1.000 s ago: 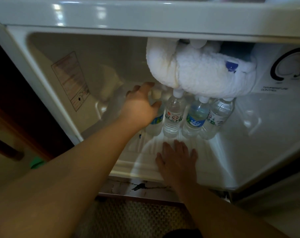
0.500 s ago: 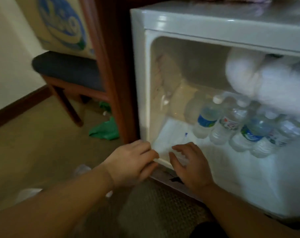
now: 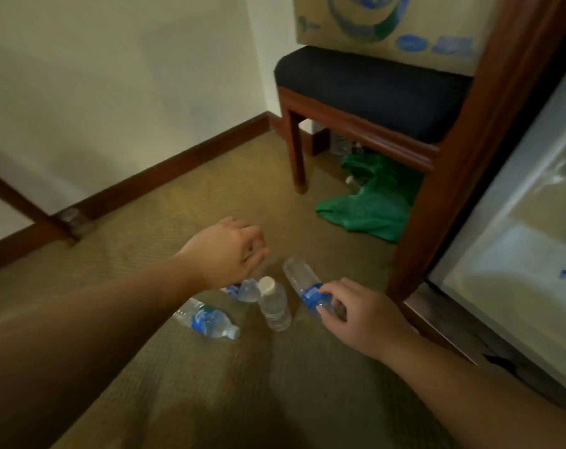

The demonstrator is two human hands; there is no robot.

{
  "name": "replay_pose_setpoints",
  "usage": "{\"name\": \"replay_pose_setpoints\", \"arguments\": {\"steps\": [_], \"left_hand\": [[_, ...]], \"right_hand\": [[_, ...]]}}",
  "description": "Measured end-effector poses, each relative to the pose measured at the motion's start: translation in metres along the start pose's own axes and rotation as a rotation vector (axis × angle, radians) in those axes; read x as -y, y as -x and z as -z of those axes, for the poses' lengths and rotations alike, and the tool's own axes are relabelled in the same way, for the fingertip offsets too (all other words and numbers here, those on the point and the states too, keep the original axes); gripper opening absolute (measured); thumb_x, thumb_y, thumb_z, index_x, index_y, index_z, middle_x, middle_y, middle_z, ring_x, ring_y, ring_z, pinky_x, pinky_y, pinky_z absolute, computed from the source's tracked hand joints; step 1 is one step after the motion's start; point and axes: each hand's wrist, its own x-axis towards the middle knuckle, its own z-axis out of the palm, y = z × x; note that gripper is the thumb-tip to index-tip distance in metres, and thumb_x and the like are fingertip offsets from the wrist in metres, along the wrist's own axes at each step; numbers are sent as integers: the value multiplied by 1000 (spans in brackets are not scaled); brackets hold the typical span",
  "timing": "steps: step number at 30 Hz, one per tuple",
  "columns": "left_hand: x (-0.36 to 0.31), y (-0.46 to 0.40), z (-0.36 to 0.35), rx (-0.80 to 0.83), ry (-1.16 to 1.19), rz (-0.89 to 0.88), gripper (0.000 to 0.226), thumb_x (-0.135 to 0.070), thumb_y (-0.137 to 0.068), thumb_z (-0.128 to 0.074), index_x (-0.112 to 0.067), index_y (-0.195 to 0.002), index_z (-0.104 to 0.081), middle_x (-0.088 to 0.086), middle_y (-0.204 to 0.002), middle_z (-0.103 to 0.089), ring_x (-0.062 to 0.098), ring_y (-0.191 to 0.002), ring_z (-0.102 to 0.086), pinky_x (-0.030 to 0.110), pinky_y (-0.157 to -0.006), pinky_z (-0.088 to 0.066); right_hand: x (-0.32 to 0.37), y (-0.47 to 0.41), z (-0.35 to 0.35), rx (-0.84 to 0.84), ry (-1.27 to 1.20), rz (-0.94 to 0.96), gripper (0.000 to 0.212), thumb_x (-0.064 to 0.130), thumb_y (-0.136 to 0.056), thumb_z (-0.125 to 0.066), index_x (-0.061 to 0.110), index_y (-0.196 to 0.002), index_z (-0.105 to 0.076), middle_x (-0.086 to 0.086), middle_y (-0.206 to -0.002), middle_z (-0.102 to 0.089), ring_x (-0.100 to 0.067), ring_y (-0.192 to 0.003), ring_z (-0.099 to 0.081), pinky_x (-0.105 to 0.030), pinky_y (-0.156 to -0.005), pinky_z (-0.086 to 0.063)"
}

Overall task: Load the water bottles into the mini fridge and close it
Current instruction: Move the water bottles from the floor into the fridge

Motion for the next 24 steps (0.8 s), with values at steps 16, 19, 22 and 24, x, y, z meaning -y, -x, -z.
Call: {"name": "replay_pose_setpoints", "arguments": {"steps": [16, 19, 22, 24], "left_hand": [[31, 81, -196, 549, -181, 288, 64, -41, -90, -69, -50, -148, -42, -4, -152, -44, 29, -138, -37, 54, -107, -39], [30, 73, -211, 538, -276, 238, 59, -40, -89, -71, -44, -144, -50, -5, -151, -50, 26, -143, -39, 55, -111, -33], [34, 65, -205, 539, -366, 126, 29, -30, -93, -68, -30, -122, -66, -1, -128, -66, 24, -124, -59, 49, -105, -43], [33, 59, -189, 554, -321, 84, 17, -28, -97, -63, -25, -112, -69, 0, -112, -70, 22, -107, -68, 42, -92, -52]], "right_hand": [[42, -90, -86, 38, -39, -120, 46, 43, -96, -66, 35, -140, -57, 7, -125, -56, -13, -111, -57, -26, -81, -48], [45, -89, -79, 52, 1, -177, 43, 40, -96, -67, 34, -138, -58, 4, -128, -59, -18, -114, -59, -37, -88, -57], [48, -88, -68, 95, 0, -242, 39, 36, -99, -64, 30, -137, -58, 2, -132, -58, -22, -119, -58, -44, -95, -55], [51, -88, -58, 97, -15, -280, 35, 34, -100, -64, 28, -135, -60, 0, -133, -59, -23, -120, -58, -45, -98, -53]]}}
